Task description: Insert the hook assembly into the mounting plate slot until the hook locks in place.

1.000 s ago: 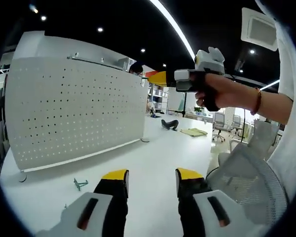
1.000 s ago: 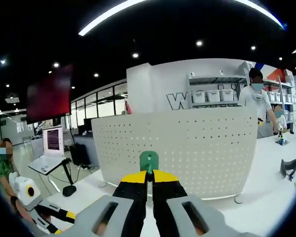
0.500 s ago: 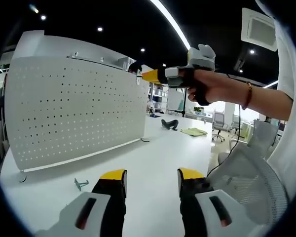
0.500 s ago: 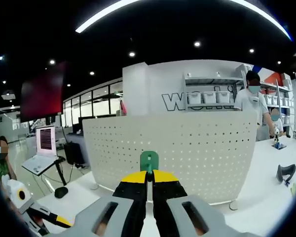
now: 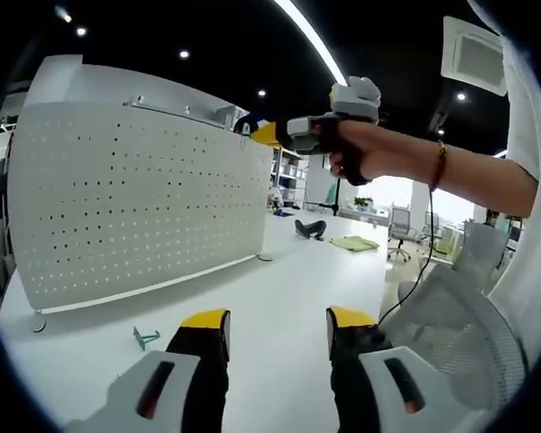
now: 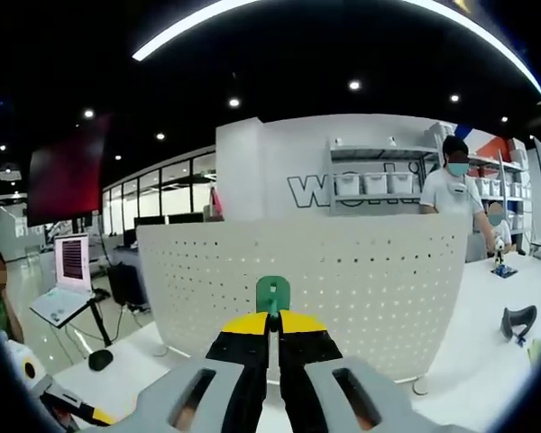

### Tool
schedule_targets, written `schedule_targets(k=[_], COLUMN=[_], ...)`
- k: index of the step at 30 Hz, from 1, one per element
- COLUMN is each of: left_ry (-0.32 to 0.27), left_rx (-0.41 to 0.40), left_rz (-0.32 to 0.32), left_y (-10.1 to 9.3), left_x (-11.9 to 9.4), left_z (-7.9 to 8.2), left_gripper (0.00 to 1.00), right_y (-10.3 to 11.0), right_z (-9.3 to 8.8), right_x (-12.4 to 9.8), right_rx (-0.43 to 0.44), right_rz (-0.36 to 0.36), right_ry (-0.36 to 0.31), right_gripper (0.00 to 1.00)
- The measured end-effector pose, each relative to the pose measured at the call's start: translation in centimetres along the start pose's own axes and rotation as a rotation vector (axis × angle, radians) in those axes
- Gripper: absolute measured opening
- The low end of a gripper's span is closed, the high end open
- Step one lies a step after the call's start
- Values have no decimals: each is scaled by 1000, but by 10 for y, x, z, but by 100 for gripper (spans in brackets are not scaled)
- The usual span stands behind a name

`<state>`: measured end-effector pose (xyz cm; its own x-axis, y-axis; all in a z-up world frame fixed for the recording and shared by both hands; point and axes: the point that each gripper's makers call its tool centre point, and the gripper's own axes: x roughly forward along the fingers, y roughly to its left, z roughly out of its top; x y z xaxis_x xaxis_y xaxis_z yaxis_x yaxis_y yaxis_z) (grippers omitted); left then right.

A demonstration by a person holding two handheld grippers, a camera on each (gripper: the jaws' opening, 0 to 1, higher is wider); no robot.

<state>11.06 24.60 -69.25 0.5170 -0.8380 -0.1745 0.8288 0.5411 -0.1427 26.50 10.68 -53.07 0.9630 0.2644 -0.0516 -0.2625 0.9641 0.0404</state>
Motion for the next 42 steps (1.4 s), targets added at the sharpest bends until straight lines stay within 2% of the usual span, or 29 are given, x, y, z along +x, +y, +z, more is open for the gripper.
schedule_targets(k=[22,26,39,42], left_ry=[-12,-14,-23,-25], left_rx=[0,-23,17,27], left_rz=[24,4,-5,-6], left_y=[8,7,4,5], left_x=[-5,-3,-2,-3], left_z=[5,5,9,9], left_gripper=[43,47,61,61], right_y=[-18,-21,-34,-36], right_z=[10,13,12,12], right_x=[34,42,55,57], right_rx=[-17,-19,-21,-22], right_rz=[-72,-83,-105,-111], right_ry=[-10,-19,-6,-6], right_gripper=[1,1,1,1])
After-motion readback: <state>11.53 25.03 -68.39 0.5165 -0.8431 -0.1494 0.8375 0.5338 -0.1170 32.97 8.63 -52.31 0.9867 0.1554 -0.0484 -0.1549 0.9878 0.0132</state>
